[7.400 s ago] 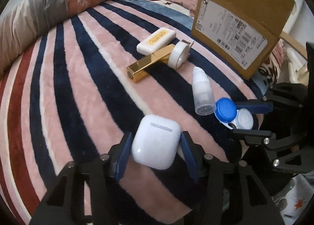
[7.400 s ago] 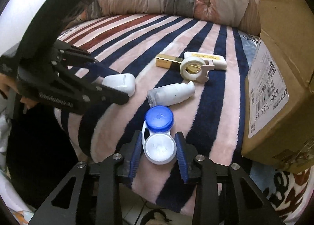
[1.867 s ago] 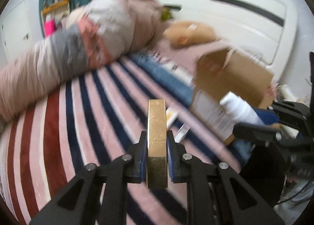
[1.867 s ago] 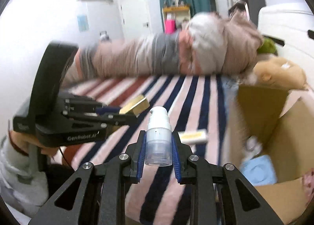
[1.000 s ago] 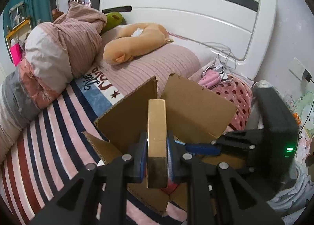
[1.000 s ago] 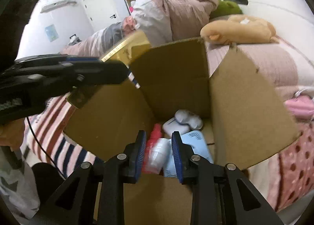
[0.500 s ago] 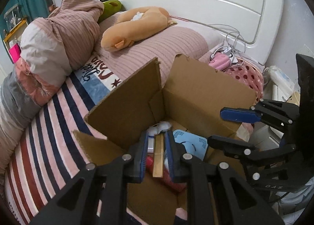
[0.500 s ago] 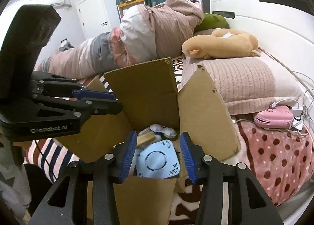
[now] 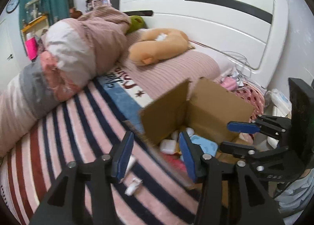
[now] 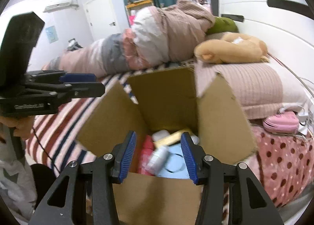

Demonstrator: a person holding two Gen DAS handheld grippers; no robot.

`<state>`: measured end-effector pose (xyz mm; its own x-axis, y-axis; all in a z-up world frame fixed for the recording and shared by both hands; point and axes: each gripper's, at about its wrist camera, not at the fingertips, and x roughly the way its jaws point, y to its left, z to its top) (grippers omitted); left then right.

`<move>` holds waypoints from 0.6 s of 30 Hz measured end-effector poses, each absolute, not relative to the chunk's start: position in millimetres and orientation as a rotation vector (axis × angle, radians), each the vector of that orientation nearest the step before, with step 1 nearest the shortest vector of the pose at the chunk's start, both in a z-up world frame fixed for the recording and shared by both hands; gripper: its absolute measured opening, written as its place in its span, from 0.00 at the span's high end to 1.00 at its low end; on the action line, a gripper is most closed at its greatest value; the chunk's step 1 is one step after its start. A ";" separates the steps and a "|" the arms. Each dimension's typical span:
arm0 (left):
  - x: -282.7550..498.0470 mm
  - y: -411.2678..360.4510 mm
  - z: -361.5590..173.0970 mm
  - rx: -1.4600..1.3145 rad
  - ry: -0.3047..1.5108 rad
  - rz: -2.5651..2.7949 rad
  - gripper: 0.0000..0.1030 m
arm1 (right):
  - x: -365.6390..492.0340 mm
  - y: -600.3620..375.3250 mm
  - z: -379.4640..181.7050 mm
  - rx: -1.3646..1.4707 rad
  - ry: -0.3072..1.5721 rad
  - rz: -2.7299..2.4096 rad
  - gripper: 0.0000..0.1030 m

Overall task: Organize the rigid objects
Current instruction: 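Grasp the white KATO-KATO eraser with left while right grasps the tape dispenser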

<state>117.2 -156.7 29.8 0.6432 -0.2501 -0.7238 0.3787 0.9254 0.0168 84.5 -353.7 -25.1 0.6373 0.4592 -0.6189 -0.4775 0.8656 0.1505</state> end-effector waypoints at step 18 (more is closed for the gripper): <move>118.6 -7.2 -56.3 0.160 0.912 -0.271 0.46 | 51.4 -175.8 -53.5 -0.138 0.769 0.792 0.57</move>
